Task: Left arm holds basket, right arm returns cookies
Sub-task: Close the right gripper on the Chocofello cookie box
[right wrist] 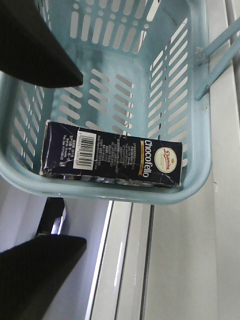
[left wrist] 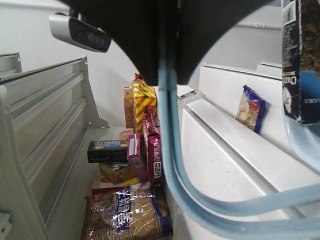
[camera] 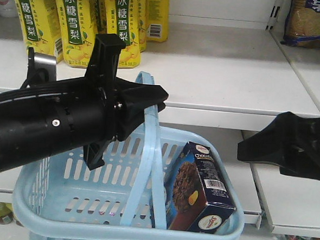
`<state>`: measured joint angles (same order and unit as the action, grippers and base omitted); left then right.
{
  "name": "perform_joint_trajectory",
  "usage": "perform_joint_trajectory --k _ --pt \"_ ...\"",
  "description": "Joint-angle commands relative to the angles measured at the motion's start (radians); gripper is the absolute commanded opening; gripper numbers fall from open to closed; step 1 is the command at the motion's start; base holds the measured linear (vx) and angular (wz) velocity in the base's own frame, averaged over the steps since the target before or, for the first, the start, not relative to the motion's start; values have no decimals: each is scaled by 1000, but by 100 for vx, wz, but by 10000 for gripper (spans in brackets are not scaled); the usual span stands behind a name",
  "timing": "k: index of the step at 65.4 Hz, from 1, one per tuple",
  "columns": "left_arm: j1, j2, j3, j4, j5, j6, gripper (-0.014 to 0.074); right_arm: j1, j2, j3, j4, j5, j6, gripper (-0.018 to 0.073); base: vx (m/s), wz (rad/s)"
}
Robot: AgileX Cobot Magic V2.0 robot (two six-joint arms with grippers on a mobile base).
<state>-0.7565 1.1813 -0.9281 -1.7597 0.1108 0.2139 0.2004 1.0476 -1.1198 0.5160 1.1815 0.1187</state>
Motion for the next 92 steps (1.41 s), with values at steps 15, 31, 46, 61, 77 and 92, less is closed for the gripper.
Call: perform_joint_trajectory --k 15,31,46,61,77,92 --pt "6 -30 -44 -20 -21 31 -3 -1 68 -31 166 -27 -72 564 0 0" --pt "6 -30 -44 -20 -21 31 -3 0 68 -31 224 13 -131 564 0 0" --pt "6 -30 -44 -20 -21 31 -3 24 68 -48 199 6 -149 564 0 0" --pt "6 -30 -44 -20 -21 31 -3 150 79 -82 64 -56 -104 564 0 0" --pt "6 -30 -44 -20 -21 32 -3 151 116 -82 35 -45 -96 564 0 0" --pt "6 -30 -44 -20 -21 32 -3 190 155 -82 31 -81 -98 564 0 0"
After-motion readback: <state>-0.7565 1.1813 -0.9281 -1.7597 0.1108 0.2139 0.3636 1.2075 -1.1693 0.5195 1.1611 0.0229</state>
